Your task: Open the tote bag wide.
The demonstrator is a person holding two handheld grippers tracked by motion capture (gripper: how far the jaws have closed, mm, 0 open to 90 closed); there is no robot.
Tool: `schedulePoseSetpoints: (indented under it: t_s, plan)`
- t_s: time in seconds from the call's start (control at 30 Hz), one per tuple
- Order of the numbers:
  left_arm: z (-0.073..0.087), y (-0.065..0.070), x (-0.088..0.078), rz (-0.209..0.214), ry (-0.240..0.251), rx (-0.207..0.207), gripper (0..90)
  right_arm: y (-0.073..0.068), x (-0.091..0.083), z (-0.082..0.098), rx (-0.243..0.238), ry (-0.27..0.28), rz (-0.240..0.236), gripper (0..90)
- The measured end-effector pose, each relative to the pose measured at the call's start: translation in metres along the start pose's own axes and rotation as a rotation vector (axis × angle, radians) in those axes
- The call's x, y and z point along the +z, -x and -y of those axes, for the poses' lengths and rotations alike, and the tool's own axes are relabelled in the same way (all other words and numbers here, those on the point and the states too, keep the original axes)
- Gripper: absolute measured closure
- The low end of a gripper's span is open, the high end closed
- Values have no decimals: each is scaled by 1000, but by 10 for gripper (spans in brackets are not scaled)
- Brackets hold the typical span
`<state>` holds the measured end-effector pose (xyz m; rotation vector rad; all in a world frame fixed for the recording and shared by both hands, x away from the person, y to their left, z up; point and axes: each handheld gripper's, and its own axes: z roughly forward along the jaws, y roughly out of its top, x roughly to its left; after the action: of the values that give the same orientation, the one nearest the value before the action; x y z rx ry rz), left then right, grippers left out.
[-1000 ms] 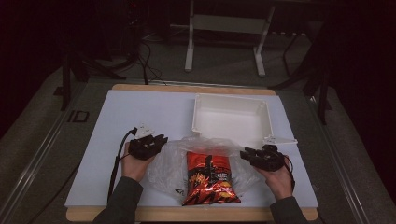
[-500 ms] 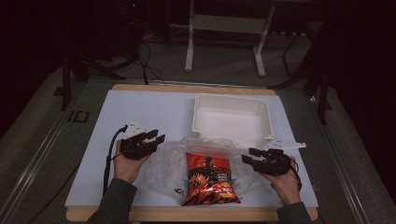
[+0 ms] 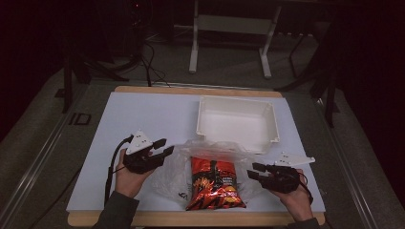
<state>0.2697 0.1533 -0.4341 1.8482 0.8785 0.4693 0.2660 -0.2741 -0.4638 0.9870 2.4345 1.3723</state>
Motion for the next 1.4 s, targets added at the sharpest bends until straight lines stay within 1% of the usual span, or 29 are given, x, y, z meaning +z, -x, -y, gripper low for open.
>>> schedulePoseSetpoints:
  t_s: [0.1,0.13,0.2,0.23,0.27,0.33,0.37,0.4,0.47,0.53,0.6,0.63,0.67,0.7,0.8,0.93,0.97,1.03,1.1,1.17,1.23,1.33,1.4]
  plan:
    - [0,7,-1,15,7,12,592,-3,1,7,-4,-13,-8,610]
    - [0,8,-1,19,5,13,590,-6,2,11,-14,-31,-15,614]
    - [2,13,-1,27,-6,26,590,-9,3,15,-22,-43,-21,622]
    - [2,13,-1,27,-6,26,590,-9,3,15,-22,-43,-21,622]
    - [4,17,-1,34,-12,33,589,-13,4,18,-32,-50,-30,631]
    - [4,18,-1,36,-15,36,589,-14,4,20,-37,-55,-34,639]
    - [6,20,0,39,-23,42,587,-18,6,22,-51,-73,-42,653]
    - [6,20,0,39,-23,42,586,-18,6,22,-51,-73,-42,653]
    - [6,21,1,39,-30,48,585,-24,5,25,-56,-71,-68,676]
    - [7,21,1,41,-27,44,585,-26,4,26,-55,-68,-75,684]
    - [7,21,2,42,-29,42,585,-30,3,27,-67,-70,-89,687]
    - [7,21,2,42,-29,42,585,-30,3,27,-67,-70,-89,687]
    - [7,22,3,44,-33,45,585,-32,3,28,-75,-71,-94,683]
    - [7,22,4,45,-33,45,583,-37,1,29,-80,-70,-109,664]
    - [8,22,4,44,-31,44,582,-42,2,30,-86,-75,-122,616]
    - [8,22,5,45,-30,44,581,-48,5,35,-104,-100,-154,560]
    - [8,22,5,45,-31,45,581,-49,7,36,-101,-107,-160,549]
    - [8,22,6,45,-31,44,579,-51,10,38,-106,-129,-168,542]
    - [8,22,6,44,-32,42,578,-52,13,39,-112,-151,-166,541]
    - [8,22,6,45,-32,43,577,-52,17,40,-118,-171,-159,570]
    - [8,22,7,46,-31,46,576,-51,20,40,-122,-189,-156,640]
    - [8,22,6,41,-32,47,571,-51,20,38,-129,-185,-164,799]
    - [9,21,6,42,-33,48,571,-51,18,35,-132,-172,-167,854]
